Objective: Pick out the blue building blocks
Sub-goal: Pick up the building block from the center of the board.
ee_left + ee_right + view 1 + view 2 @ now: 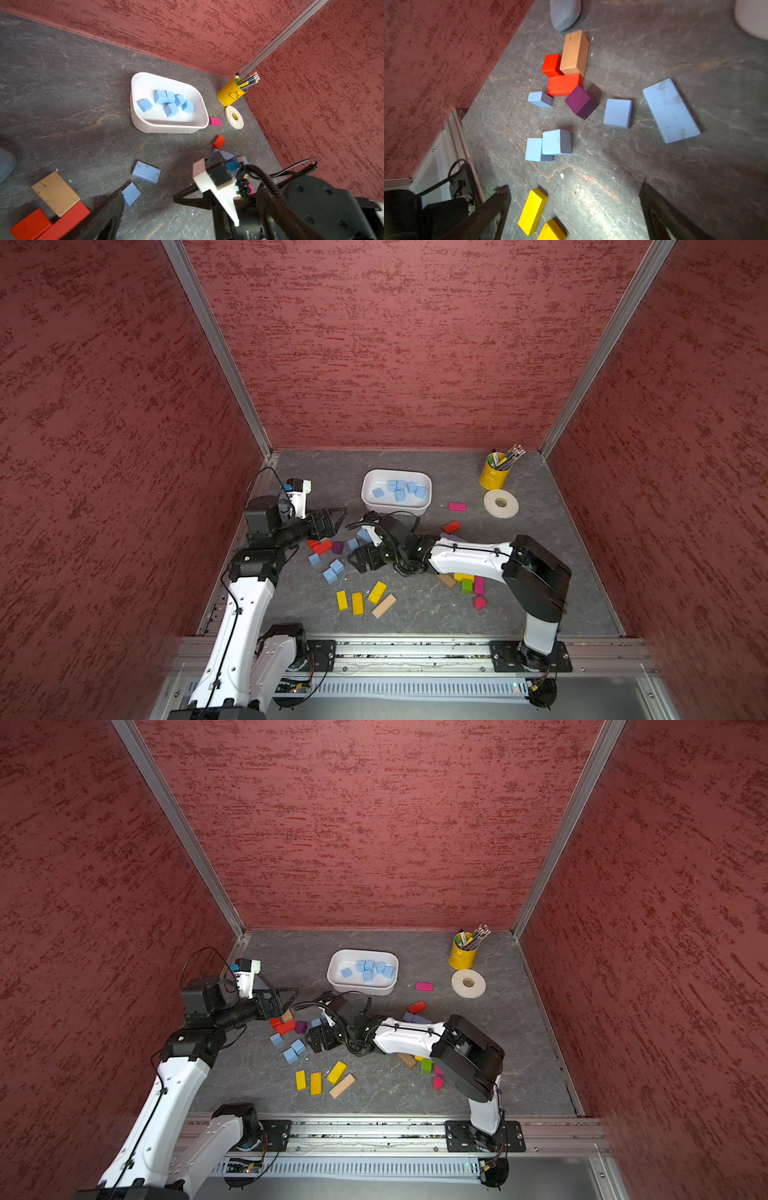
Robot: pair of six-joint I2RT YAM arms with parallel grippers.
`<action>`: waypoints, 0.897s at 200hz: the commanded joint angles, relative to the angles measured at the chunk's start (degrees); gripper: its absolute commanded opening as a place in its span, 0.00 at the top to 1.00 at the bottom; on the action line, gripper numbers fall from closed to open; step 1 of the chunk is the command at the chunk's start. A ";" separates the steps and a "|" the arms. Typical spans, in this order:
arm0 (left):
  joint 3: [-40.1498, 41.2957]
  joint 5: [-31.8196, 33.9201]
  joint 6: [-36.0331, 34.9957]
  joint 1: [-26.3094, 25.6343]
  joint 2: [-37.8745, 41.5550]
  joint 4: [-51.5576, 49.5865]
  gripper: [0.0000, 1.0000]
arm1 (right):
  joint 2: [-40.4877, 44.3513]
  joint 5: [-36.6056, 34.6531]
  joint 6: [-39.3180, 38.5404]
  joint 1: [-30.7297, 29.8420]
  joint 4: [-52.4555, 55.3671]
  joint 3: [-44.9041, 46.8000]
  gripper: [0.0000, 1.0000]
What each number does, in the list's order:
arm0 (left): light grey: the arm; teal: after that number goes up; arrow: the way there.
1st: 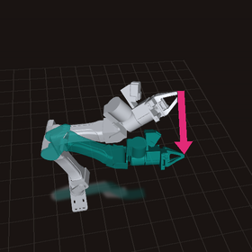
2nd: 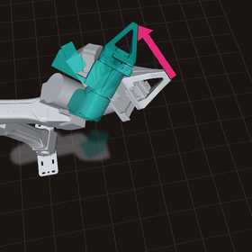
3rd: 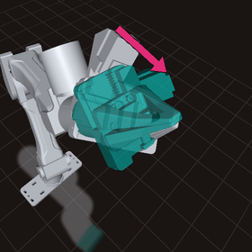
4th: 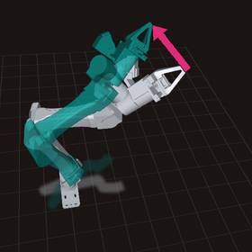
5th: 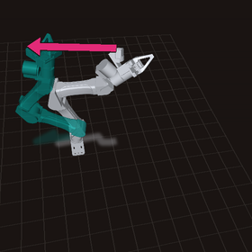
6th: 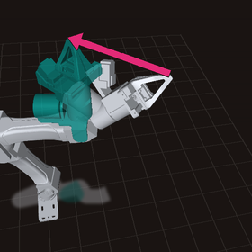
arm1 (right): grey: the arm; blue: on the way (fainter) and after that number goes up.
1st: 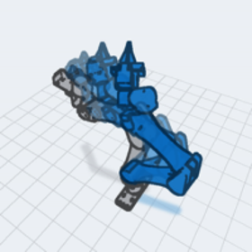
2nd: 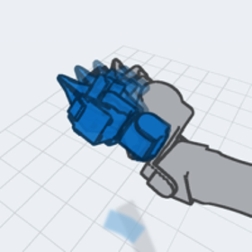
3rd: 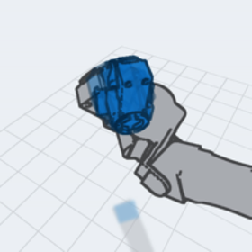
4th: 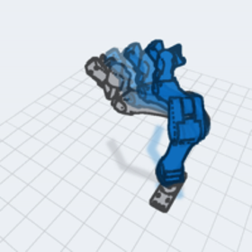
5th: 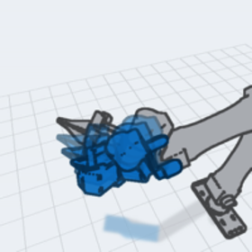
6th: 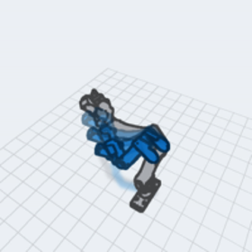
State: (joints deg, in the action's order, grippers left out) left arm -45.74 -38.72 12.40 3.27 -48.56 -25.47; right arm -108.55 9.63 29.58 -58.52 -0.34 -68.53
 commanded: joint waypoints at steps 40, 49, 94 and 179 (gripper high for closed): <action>0.47 1.10 -0.30 0.56 1.22 0.44 0.00 | -5.71 -1.34 1.26 -2.42 -2.12 -5.01 0.08; 0.52 1.57 -0.23 0.60 1.43 0.34 0.00 | -6.46 -1.45 1.24 -2.64 -2.25 -5.59 0.09; 0.88 4.34 -0.29 0.96 3.13 0.08 0.00 | -9.99 -2.06 1.00 -3.51 -1.86 -8.50 0.16; 0.47 8.57 -0.59 1.21 4.00 -1.93 0.00 | -14.34 -9.71 -1.66 -5.91 4.04 -14.27 0.30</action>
State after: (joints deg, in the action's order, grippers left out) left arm -45.69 -32.01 12.36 3.92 -45.30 -26.22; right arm -121.36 4.58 29.10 -63.70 0.95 -80.38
